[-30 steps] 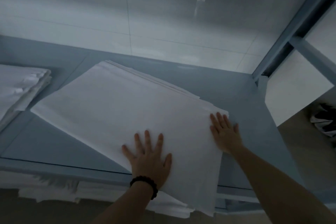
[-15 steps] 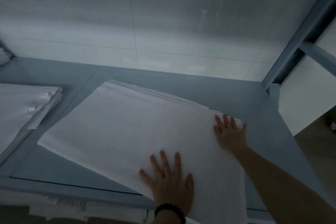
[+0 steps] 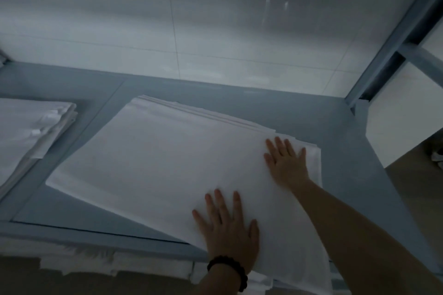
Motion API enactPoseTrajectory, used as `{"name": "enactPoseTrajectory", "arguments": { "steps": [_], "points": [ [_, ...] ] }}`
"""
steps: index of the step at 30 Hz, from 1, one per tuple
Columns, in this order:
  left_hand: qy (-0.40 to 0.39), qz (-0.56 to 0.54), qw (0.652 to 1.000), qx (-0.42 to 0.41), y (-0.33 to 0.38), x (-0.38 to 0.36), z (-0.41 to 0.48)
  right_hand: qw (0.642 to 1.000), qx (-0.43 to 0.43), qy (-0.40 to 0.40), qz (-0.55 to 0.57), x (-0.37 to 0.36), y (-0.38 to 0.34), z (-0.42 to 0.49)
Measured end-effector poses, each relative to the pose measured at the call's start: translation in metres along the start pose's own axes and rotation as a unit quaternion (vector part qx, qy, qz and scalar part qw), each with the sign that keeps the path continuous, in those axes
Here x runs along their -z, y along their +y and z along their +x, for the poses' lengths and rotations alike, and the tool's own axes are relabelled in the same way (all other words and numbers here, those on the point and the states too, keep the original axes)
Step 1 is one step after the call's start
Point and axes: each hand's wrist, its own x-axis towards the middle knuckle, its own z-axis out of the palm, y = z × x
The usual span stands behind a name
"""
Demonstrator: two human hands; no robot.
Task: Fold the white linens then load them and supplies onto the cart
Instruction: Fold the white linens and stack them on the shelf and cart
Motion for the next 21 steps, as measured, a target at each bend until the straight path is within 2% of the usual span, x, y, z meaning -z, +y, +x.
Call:
{"name": "enactPoseTrajectory", "arguments": {
  "steps": [3,5,10,16,21],
  "points": [
    [0.003,0.024,1.0,-0.02,-0.01,-0.001,0.003,0.998,-0.038,0.02,0.042,-0.003,-0.036,-0.018],
    [-0.018,0.034,0.998,-0.039,-0.023,0.001,0.013,0.997,-0.01,0.037,0.074,-0.01,-0.066,-0.039],
    [0.004,0.105,0.991,-0.086,-0.098,0.032,0.039,0.992,0.031,0.052,0.111,-0.023,-0.137,-0.08],
    [0.03,0.15,0.988,-0.004,-0.209,0.069,0.068,0.997,0.042,0.046,0.041,-0.033,-0.165,-0.092],
    [0.018,0.134,0.988,0.068,-0.282,0.094,0.09,0.998,0.046,0.034,0.028,-0.032,-0.162,-0.087]
  ]
}}
